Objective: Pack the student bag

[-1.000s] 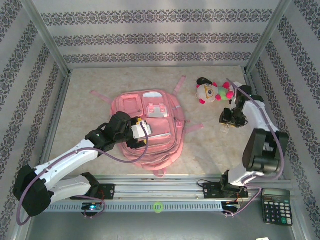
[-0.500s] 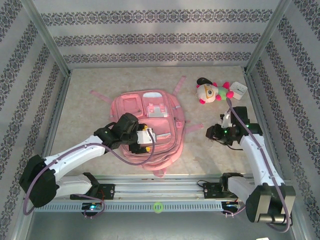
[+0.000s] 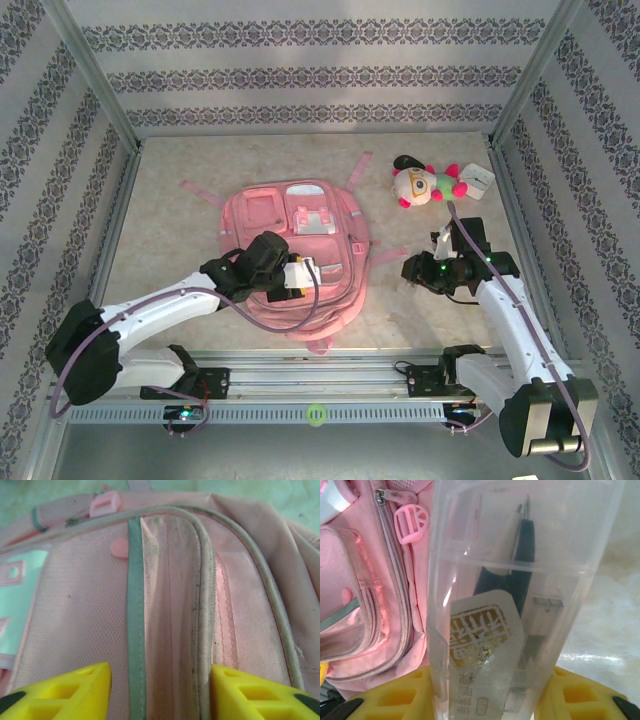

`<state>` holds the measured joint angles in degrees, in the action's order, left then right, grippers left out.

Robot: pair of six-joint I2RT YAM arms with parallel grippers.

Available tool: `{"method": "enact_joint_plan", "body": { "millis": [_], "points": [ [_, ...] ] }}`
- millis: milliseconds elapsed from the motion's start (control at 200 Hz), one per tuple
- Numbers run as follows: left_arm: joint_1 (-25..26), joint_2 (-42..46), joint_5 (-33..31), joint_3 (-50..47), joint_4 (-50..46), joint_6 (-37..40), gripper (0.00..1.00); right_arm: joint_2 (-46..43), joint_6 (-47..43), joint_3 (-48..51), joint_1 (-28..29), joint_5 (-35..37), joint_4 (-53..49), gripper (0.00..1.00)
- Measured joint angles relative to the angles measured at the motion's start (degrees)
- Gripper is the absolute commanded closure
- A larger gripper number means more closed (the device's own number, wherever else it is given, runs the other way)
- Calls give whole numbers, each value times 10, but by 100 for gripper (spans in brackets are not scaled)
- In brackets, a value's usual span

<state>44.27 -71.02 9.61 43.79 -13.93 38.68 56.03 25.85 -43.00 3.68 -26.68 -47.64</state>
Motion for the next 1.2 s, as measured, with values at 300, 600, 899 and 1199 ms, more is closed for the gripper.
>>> {"method": "enact_joint_plan", "body": {
  "millis": [300,600,899,1199],
  "points": [
    [0,70,-3,-15,69,-125,98,0,55,-1,50,-9,23,62],
    [0,74,-37,-61,205,-276,100,-5,269,18,210,3,190,61],
    [0,75,-38,-86,265,-323,100,15,489,80,350,117,412,61],
    [0,79,-41,-92,273,-335,100,71,575,80,412,201,517,57]
  ]
}}
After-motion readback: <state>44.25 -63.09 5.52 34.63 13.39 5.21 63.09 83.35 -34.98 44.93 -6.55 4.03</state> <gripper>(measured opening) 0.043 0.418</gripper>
